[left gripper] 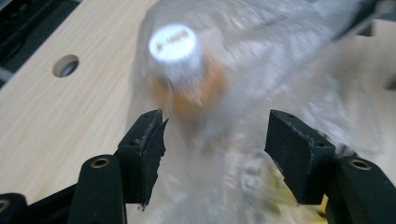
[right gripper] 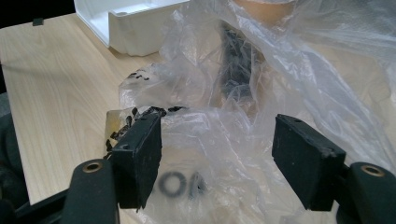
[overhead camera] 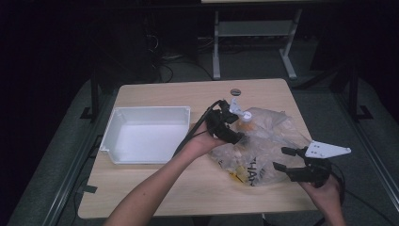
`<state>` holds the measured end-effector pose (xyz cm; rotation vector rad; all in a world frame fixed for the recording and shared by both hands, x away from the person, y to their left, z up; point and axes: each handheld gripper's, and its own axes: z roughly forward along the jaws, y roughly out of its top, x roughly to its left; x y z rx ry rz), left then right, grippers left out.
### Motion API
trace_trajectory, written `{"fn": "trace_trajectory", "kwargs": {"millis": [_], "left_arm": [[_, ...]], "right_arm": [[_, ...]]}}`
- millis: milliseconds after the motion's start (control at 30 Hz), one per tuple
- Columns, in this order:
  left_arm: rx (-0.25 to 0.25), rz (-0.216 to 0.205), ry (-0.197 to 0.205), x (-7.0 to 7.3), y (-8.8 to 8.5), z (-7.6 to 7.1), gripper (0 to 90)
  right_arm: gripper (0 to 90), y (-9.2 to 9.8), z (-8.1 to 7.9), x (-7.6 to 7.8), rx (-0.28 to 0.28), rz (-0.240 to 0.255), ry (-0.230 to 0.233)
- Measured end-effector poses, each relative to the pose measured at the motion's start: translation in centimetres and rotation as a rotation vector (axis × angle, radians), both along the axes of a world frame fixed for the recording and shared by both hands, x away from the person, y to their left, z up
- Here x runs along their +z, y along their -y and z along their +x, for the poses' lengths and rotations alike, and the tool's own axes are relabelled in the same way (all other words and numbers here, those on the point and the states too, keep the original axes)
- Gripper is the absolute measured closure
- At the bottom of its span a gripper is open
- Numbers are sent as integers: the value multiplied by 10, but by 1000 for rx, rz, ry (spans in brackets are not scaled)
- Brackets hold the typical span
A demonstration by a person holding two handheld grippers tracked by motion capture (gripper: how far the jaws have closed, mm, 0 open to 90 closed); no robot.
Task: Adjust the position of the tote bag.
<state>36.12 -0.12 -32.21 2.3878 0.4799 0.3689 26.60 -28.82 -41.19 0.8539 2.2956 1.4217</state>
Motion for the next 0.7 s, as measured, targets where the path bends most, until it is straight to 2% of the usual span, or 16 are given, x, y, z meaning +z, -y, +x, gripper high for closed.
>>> {"fn": "trace_trajectory", "kwargs": {"millis": [67, 100, 200, 267, 333, 433, 500, 533, 700], "left_arm": [[15, 45, 22, -1, 9, 7, 366], [27, 48, 13, -2, 12, 11, 366], [47, 46, -52, -10, 18, 25, 408], [43, 54, -57, -12, 19, 28, 431], [31, 58, -65, -15, 20, 29, 510], [13, 45, 10, -15, 21, 24, 675], [7, 69, 50, -15, 22, 21, 803], [9, 70, 47, -15, 21, 21, 855], [47, 89, 53, -17, 13, 22, 894]], "right_arm": [[326, 0, 0, 0, 1, 1, -2], [326, 0, 0, 0, 2, 2, -1], [330, -1, 0, 0, 8, 2, 0], [330, -1, 0, 0, 9, 2, 0], [331, -1, 0, 0, 11, 5, 3], [330, 1, 0, 0, 9, 7, 4], [330, 1, -1, 0, 6, 10, 1], [330, 1, -1, 0, 9, 13, -1], [333, -3, -2, 0, 23, 5, -1]]}}
